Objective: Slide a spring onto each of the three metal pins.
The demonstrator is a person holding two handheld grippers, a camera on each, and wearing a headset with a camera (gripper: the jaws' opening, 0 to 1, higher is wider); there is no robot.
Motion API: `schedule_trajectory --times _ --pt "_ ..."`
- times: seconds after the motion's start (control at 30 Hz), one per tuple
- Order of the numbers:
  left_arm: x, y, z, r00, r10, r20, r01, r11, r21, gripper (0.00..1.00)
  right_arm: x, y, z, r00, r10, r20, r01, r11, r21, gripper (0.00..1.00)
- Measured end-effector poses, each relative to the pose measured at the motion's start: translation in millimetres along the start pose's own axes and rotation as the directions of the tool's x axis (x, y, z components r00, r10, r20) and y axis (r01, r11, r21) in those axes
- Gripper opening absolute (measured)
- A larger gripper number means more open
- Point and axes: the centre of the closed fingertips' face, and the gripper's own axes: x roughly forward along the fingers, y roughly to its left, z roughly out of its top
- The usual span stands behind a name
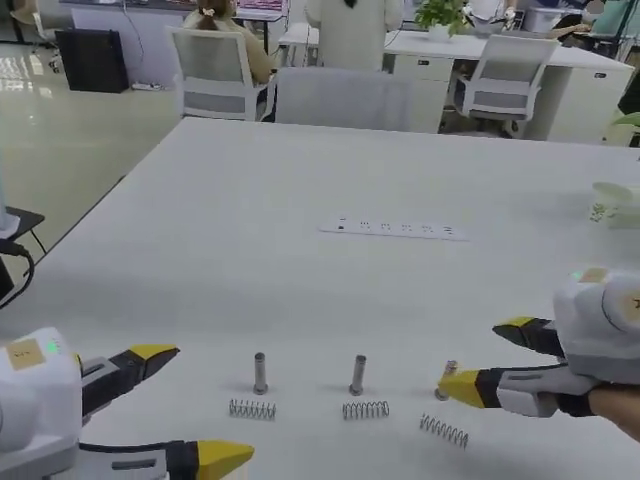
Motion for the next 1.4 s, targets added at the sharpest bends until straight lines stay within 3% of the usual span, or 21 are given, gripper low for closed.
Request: schedule_trajectory --times 0.13,0.57,0.87,1.4 --pt "-0.2 1.4 1.0 1.0 0.005 0.0 -0.005 1.0 0.001 0.8 -6.9 3.9 1.5 0.9996 0.009 0.027 -0.009 1.0 -0.009 0.72" --pt "-0.1 2.5 3.0 0.9999 0.012 0.003 -0.012 1.0 -0.002 0.8 -27.3 11.3 6.5 0.996 0.014 0.088 -0.011 0.999 -0.034 0.76" --pt "-1.5 4.0 2.6 0.9998 0.021 0.004 -0.021 1.0 -0.007 0.81 -35.7 18.3 -1.0 0.9932 0.028 0.113 -0.023 0.999 -0.045 0.77" --pt "-1.9 1.3 0.8 0.9998 0.019 0.001 -0.019 1.0 -0.007 0.8 -34.1 14.0 -31.7 0.9967 0.013 0.08 -0.014 1.0 0.012 0.77"
